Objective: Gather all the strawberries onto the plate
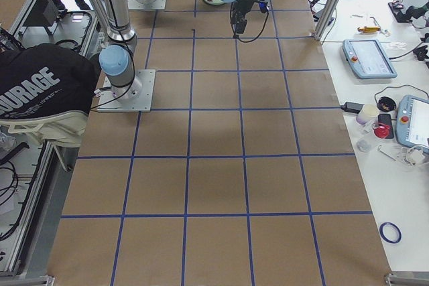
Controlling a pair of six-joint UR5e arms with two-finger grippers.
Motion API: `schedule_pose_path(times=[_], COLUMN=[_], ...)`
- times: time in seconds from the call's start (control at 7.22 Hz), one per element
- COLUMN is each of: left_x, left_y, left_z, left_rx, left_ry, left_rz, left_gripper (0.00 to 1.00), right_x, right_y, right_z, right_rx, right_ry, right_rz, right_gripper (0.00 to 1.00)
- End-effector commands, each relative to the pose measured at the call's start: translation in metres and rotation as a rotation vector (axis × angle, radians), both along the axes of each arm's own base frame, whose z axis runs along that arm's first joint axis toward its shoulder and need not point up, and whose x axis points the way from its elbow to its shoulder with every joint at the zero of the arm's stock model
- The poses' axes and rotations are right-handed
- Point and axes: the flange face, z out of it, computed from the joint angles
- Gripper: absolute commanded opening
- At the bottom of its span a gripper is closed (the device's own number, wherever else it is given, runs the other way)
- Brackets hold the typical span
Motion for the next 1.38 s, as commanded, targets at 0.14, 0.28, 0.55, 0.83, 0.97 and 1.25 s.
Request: schedule_pose_path(times=[0.14,0.28,0.55,0.83,0.97,1.25], left_x=[-0.004,-0.011,-0.035,-0.082,-0.088,-0.089], left_y=[-0.005,0.007,0.047,0.079,0.089,0.088], left_z=[0.124,0.152,0.188,0.206,0.213,0.207], left_rx=[-0.245,-0.277,-0.232,-0.203,-0.192,-0.172], left_ry=[-0.016,-0.019,0.049,0.049,0.059,0.065], left_rz=[0.068,0.125,0.244,0.186,0.179,0.186], left_gripper=[1.0,1.0,1.0,1.0,1.0,1.0], right_x=[0.001,0.003,0.007,0.008,0.007,0.008], right_y=[0.0,0.0,-0.001,-0.001,-0.001,0.006], right_z=[0.008,0.01,0.011,0.011,0.014,0.029], right_rx=[-0.025,-0.028,-0.04,-0.043,-0.047,-0.075], right_ry=[0.015,0.023,0.016,0.017,0.017,0.011], right_rz=[-0.056,-0.105,-0.108,-0.128,-0.135,-0.133], right_gripper=[1.0,1.0,1.0,1.0,1.0,1.0])
